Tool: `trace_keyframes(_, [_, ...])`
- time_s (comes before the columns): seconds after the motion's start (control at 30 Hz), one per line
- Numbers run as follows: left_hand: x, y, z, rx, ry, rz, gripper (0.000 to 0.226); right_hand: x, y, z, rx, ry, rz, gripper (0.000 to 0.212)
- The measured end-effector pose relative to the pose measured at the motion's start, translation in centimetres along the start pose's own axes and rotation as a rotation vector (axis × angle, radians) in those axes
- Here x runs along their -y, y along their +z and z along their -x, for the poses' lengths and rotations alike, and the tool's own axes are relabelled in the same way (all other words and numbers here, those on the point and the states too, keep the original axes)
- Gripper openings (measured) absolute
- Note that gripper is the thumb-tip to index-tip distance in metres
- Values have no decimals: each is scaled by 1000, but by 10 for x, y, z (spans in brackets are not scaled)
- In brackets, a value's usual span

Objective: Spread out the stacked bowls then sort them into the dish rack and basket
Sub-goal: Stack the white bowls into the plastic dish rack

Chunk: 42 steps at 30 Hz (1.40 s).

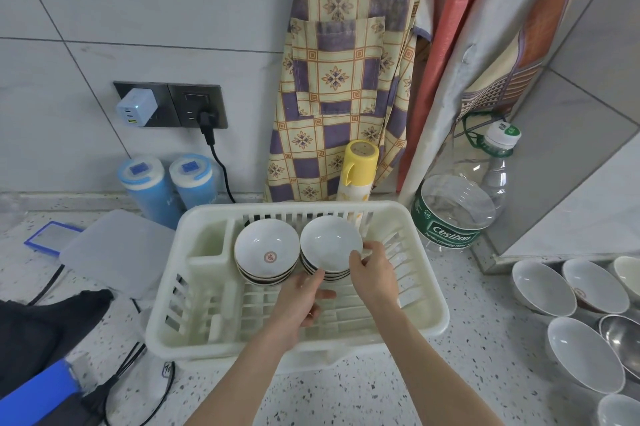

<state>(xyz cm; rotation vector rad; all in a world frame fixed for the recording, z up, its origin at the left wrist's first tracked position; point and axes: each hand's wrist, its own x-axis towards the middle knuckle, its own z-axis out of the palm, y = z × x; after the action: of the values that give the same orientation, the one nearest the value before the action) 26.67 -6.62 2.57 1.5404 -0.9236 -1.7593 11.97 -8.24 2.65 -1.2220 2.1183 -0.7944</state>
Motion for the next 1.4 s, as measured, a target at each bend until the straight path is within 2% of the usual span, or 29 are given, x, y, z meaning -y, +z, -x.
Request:
trace_keyframes(0.2, [1,1,0,6,27,18,19,-2,1,-3,120,131,-47,47])
trace_keyframes(0.53, [-1,1,-3,22,19,13,14,-1,2,-1,141,91,-48,50])
trace_keyframes(0.87, [-7,2,13,-30,19,-38,29,6,-19,14,162,123,-87,67])
trace_keyframes(0.97, [-5,1,28,-29,51,-61,27,8,-36,31,54,7,-74,61])
trace_keyframes(1.1, [4,11,53,-14,105,-17,21,-5,-59,54,-28,-107,-179,42])
trace_keyframes(1.27, [21,44,82,-16,175,17,18,-41,-90,71,-70,-92,-413,23])
trace_keyframes(1.4, [39,89,98,3,122,-14,20,-74,-128,73,-83,-52,-472,18])
